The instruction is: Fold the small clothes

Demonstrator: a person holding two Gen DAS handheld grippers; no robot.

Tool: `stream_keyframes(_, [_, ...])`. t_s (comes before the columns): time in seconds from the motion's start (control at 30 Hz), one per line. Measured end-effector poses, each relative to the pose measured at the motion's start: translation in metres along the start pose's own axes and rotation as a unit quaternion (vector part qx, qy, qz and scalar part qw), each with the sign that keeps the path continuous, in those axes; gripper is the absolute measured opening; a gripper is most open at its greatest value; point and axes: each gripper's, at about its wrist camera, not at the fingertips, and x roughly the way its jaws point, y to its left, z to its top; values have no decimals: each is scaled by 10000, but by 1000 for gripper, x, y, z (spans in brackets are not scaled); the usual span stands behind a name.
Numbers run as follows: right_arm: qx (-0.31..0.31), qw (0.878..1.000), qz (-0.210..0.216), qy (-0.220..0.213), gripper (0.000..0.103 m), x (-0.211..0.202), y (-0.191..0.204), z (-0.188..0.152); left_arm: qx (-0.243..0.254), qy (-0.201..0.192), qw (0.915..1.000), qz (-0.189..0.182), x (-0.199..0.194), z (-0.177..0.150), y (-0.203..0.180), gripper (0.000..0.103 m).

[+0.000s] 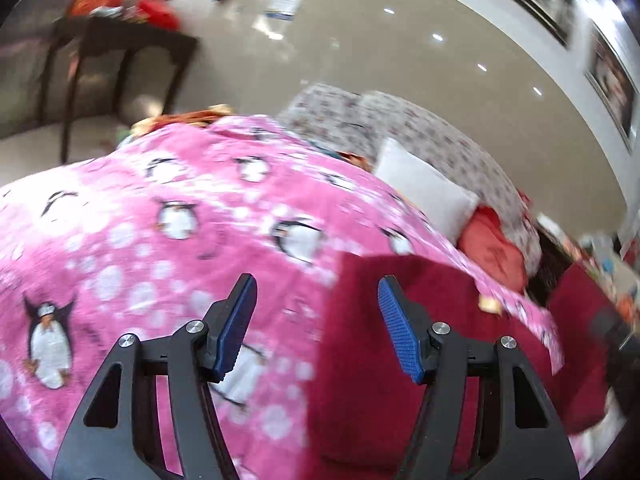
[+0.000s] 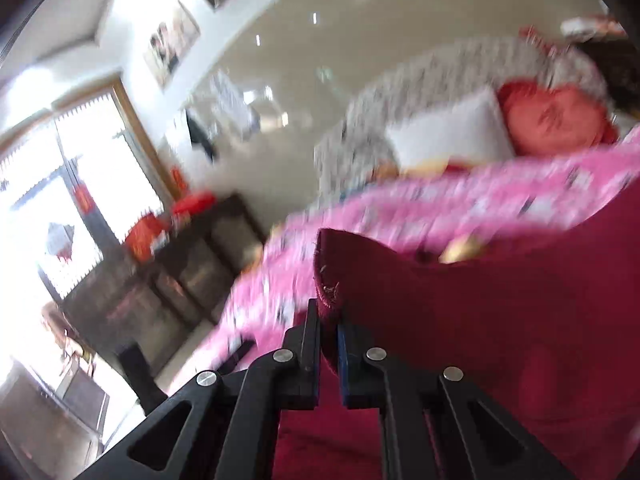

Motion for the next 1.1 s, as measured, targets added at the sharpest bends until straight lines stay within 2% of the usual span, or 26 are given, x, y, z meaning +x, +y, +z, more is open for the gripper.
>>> stream_keyframes(0.1, [-219,9986,-214,432,6,50,16,-30,-263,-40,9996,72,-2,1,14,63])
stream_keyframes(0.23, [-156,9971,-241,710,6,86,9,-51,-191,-100,9998,0,-3,0,9,63])
stream_keyframes(0.47, [59,9970,-88,770,6,106,2,-57,-123,-91,9997,-187,-5,-3,1,63])
stream_keyframes(0.6, [-147,9968,-190,758,6,111,14,-57,-158,-112,9989,-418,-9,-3,0,63])
stream_keyframes(0.67, [-370,9933,-545,952,7,120,17,-62,-69,138,9966,-814,-4,-5,-8,63])
stream_keyframes(0.73, [-299,9902,-646,1203,23,124,13,-65,108,395,9922,-1181,2,-9,-19,64])
stream_keyframes(0.77, [-250,9902,-618,1223,36,121,11,-65,253,581,9891,-1326,7,-12,-26,65])
stream_keyframes(0.8, [-272,9899,-629,1243,42,113,9,-66,400,757,9864,-1406,11,-16,-34,65])
stream_keyframes(0.93, [-692,9815,-1049,1443,42,78,6,-73,858,1446,9752,-1439,33,-32,-55,65])
stream_keyframes(1.0, [-924,9782,-1141,1466,41,48,5,-80,846,1829,9690,-1431,48,-38,-56,65])
stream_keyframes(1.1, [-1171,9759,-1159,1433,42,16,-2,-97,692,1976,9655,-1548,55,-38,-52,66])
